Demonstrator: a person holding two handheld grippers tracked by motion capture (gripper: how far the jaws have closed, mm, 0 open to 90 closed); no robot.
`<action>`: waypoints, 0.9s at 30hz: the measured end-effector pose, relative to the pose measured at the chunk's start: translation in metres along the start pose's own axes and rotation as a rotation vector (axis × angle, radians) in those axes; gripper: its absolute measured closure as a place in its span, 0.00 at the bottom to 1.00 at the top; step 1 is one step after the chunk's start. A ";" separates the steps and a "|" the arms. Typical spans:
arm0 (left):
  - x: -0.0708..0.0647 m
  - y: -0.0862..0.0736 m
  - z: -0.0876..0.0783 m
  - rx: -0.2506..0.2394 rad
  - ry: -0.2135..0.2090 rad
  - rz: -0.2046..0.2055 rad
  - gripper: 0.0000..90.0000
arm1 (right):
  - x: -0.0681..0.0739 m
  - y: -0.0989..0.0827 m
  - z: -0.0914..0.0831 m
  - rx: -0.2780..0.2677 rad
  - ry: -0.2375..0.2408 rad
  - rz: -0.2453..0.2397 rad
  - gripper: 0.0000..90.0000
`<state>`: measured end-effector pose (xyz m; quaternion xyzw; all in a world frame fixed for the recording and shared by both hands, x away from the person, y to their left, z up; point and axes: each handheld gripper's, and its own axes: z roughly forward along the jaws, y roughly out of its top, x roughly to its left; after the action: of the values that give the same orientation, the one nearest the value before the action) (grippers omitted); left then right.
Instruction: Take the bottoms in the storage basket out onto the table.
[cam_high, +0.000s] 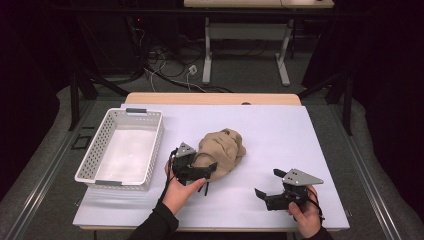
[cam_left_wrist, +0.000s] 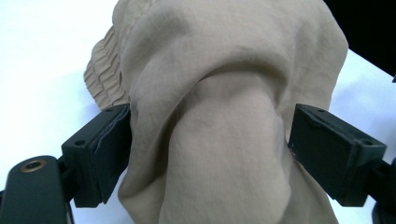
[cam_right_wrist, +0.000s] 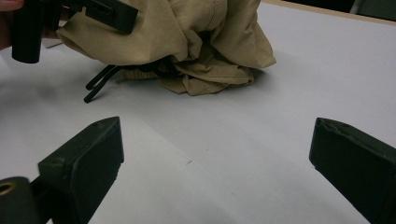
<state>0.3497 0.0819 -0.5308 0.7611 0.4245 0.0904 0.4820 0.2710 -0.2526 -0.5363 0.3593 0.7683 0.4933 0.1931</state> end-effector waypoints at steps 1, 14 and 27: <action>0.000 0.000 -0.001 0.000 0.001 -0.002 0.16 | 0.000 0.000 0.000 0.002 0.000 -0.001 0.03; 0.003 0.005 -0.013 -0.001 0.013 -0.003 0.13 | 0.000 0.000 0.000 0.001 0.003 -0.001 0.05; 0.005 0.006 -0.028 -0.024 0.020 -0.005 0.07 | 0.001 0.000 -0.001 0.002 0.001 0.000 0.05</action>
<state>0.3409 0.1032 -0.5126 0.7533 0.4298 0.1020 0.4872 0.2698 -0.2519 -0.5358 0.3591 0.7689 0.4928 0.1924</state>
